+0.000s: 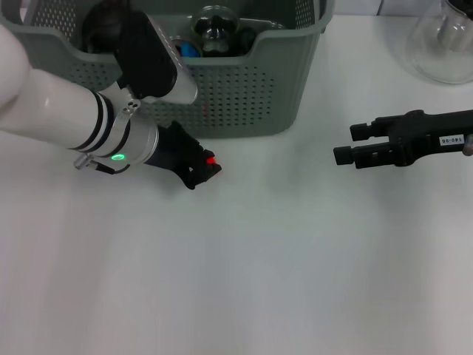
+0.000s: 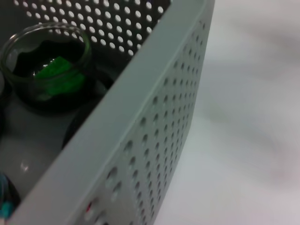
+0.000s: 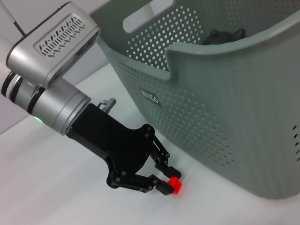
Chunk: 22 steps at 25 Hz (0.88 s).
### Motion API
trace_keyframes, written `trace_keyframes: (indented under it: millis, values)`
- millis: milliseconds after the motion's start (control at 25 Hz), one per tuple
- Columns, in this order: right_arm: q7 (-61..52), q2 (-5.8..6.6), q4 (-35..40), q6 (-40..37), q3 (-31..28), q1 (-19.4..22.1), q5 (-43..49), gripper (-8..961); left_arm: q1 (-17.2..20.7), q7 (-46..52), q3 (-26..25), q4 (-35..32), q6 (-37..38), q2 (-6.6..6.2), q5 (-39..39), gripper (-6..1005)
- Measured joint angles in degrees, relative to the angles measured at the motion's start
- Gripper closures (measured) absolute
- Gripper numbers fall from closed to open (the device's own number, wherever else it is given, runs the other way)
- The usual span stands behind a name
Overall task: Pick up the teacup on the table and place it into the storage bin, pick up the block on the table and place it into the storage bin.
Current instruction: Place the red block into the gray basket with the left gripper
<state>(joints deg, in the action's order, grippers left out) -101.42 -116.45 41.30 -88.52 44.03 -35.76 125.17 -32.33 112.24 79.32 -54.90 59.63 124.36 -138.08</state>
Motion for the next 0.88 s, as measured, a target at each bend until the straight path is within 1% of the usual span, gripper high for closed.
trace_keyframes:
  millis: [80, 160, 200, 240, 320, 360, 440, 520, 560, 600, 640, 720, 760, 800, 840, 880]
  values:
    - [0.0, 0.00, 0.1, -0.1, 0.0, 0.1, 0.0, 158, 0.1, 0.2, -0.2, -0.8, 0.7, 0.00, 0.0, 786]
    - [0.0, 0.01, 0.1, -0.1, 0.0, 0.1, 0.0, 158, 0.6, 1.0, -0.7, -2.6, 3.2, 0.01, 0.3, 816]
    - [0.0, 0.02, 0.1, -0.2, 0.0, 0.1, 0.0, 158, 1.3, 1.8, -1.8, -5.1, 7.0, 0.02, 1.1, 816]
    - [0.0, 0.04, 0.1, -0.2, 0.0, 0.1, 0.0, 158, 1.6, 2.0, -2.4, -6.2, 8.5, 0.02, 1.5, 815]
    - [0.0, 0.10, 0.2, -0.2, 0.0, 0.1, 0.0, 157, 2.7, 2.2, -6.0, -10.4, 17.2, 0.03, 4.8, 814]
    - [0.0, 0.22, 0.2, -0.3, 0.0, 0.2, 0.0, 157, 3.0, 2.0, -8.3, -11.9, 21.9, -0.02, 7.0, 814]
    - [0.0, 0.28, 0.2, -0.3, 0.0, 0.2, 0.0, 157, 2.6, 0.4, -16.4, -13.5, 33.7, -0.29, 14.2, 813]
    - [0.1, 0.38, 0.2, -0.2, 0.0, 0.2, 0.0, 157, 1.4, -0.8, -23.8, -13.8, 42.0, -0.49, 20.2, 812]
    - [0.2, 0.41, 0.2, -0.3, 0.0, 0.2, 0.0, 157, -0.4, -1.0, -31.3, -14.1, 47.8, -0.73, 24.9, 812]
    - [0.2, 0.41, 0.2, -0.3, 0.0, 0.2, 0.0, 157, -0.4, -1.0, -31.3, -14.1, 47.8, -0.73, 24.9, 811]
    - [0.4, 0.43, 0.2, -0.2, 0.0, 0.2, 0.0, 157, -1.5, -0.8, -34.9, -14.8, 49.4, -0.88, 26.4, 811]
    - [0.6, 0.44, 0.2, -0.3, 0.0, 0.1, 0.0, 158, -2.9, 0.1, -38.1, -16.9, 48.8, -1.03, 26.1, 810]
    - [0.7, 0.45, 0.2, -0.3, 0.0, 0.0, 0.0, 158, -3.4, 0.9, -38.5, -18.0, 47.2, -1.09, 25.1, 810]
    - [0.7, 0.44, 0.2, -0.3, 0.0, -0.1, 0.0, 158, -4.1, 2.8, -37.5, -19.2, 43.0, -1.38, 22.3, 809]
    - [0.6, 0.44, 0.2, -0.3, 0.1, -0.2, 0.0, 158, -4.1, 2.8, -37.5, -19.2, 43.0, -1.38, 22.3, 809]
    - [0.6, 0.44, 0.2, -0.3, 0.1, -0.2, 0.0, 158, -5.9, 7.7, -33.9, -19.9, 32.8, -2.53, 15.3, 808]
